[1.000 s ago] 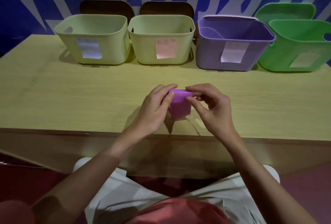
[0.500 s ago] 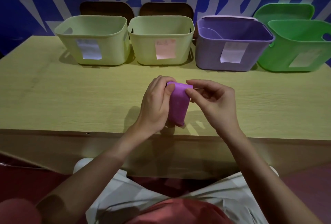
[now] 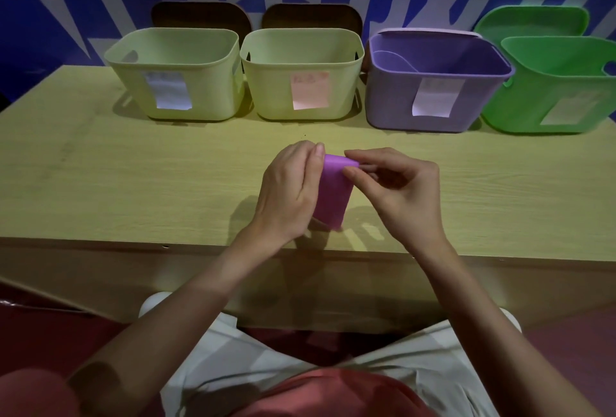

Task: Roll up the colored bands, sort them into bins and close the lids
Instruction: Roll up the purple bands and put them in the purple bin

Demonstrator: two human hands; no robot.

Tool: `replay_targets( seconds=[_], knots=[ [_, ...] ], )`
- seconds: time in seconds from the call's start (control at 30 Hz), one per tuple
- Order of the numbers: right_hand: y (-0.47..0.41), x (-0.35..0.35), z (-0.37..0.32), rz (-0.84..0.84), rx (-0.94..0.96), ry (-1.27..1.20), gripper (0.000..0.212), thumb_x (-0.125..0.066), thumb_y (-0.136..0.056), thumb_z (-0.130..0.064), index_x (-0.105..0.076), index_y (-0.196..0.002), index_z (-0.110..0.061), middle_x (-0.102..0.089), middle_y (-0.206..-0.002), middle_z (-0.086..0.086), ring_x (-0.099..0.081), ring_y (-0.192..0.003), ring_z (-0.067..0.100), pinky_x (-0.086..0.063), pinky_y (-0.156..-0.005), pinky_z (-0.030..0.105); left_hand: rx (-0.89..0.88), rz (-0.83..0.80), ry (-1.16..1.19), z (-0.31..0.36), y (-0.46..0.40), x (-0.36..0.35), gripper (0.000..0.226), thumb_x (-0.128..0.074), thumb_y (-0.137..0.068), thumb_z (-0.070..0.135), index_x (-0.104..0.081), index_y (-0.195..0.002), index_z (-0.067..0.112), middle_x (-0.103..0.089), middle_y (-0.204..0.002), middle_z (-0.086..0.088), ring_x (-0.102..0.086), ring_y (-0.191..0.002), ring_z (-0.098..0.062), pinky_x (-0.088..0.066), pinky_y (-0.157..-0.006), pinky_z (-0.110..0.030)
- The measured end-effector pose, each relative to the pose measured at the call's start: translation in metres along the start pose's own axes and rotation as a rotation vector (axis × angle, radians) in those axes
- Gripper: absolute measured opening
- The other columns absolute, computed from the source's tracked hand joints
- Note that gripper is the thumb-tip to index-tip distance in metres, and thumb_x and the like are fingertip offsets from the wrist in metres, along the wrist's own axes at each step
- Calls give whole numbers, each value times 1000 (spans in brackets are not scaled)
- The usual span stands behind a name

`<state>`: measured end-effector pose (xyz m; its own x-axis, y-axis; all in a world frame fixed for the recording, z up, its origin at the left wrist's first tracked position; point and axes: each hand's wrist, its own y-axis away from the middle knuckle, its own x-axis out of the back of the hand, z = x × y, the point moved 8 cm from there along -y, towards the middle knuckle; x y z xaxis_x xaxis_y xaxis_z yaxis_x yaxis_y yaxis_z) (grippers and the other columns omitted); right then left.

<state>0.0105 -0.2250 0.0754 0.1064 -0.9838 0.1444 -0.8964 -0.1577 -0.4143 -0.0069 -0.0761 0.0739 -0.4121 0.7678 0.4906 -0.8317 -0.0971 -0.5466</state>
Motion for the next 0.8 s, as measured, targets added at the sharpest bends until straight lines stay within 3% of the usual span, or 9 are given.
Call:
replay_targets(
  seconds=[0.1, 0.23, 0.33, 0.4, 0.53, 0.67, 0.8],
  knots=[
    [0, -2, 3, -4, -126, -108, 18, -75, -79, -5, -74, -97, -7, -75, -85, 6, -66, -72, 14, -56, -72, 27, -102, 61, -79, 7, -2, 4, 38, -29, -101, 26, -56, -87, 4, -55, -76, -5, -49, -70, -16, -36, -65, -25],
    [2, -8, 15, -46, -326, -308, 12, -73, -80, -4, -74, -91, -7, -74, -87, 14, -65, -76, 19, -56, -74, 32, -204, 130, -194, 12, -2, 7, 40, -29, -101, 21, -54, -77, 2, -44, -67, 0, -40, -61, -13, -28, -59, -22],
    [3, -8, 9, -43, -215, -187, 16, -71, -83, -3, -73, -98, -5, -72, -83, 13, -65, -71, 11, -55, -66, 23, -129, 108, -138, 3, -4, 4, 41, -28, -100, 19, -53, -72, 3, -44, -57, -2, -40, -50, -13, -28, -52, -21],
    [4, -9, 2, -46, -89, -61, 21, -73, -83, -6, -72, -104, -7, -69, -85, 12, -64, -72, 13, -56, -70, 25, -35, 58, -37, -6, -4, 0, 48, -25, -101, 27, -53, -70, 2, -47, -55, -7, -43, -50, -15, -29, -50, -23],
    [5, -10, -9, -76, 136, 170, 25, -74, -83, -12, -72, -108, -10, -63, -105, 7, -64, -88, 13, -54, -75, 23, 147, -64, 85, -18, -8, -9, 51, -26, -98, 33, -50, -64, 3, -45, -54, -5, -42, -50, -16, -33, -54, -33],
    [2, -10, -6, -51, 89, 142, 22, -76, -81, -10, -73, -103, -11, -68, -94, 6, -63, -79, 13, -53, -72, 23, 205, -91, 123, -17, -9, -10, 50, -29, -101, 33, -44, -58, 13, -40, -52, 3, -37, -49, -8, -32, -52, -27],
    [0, -8, 5, -11, -110, -50, 19, -76, -79, -8, -74, -98, -5, -72, -88, 11, -68, -73, 14, -53, -69, 20, -1, 54, -73, 0, -7, 3, 41, -31, -104, 26, -34, -63, 31, -35, -50, 11, -42, -49, -4, -27, -49, -11]
  ],
)
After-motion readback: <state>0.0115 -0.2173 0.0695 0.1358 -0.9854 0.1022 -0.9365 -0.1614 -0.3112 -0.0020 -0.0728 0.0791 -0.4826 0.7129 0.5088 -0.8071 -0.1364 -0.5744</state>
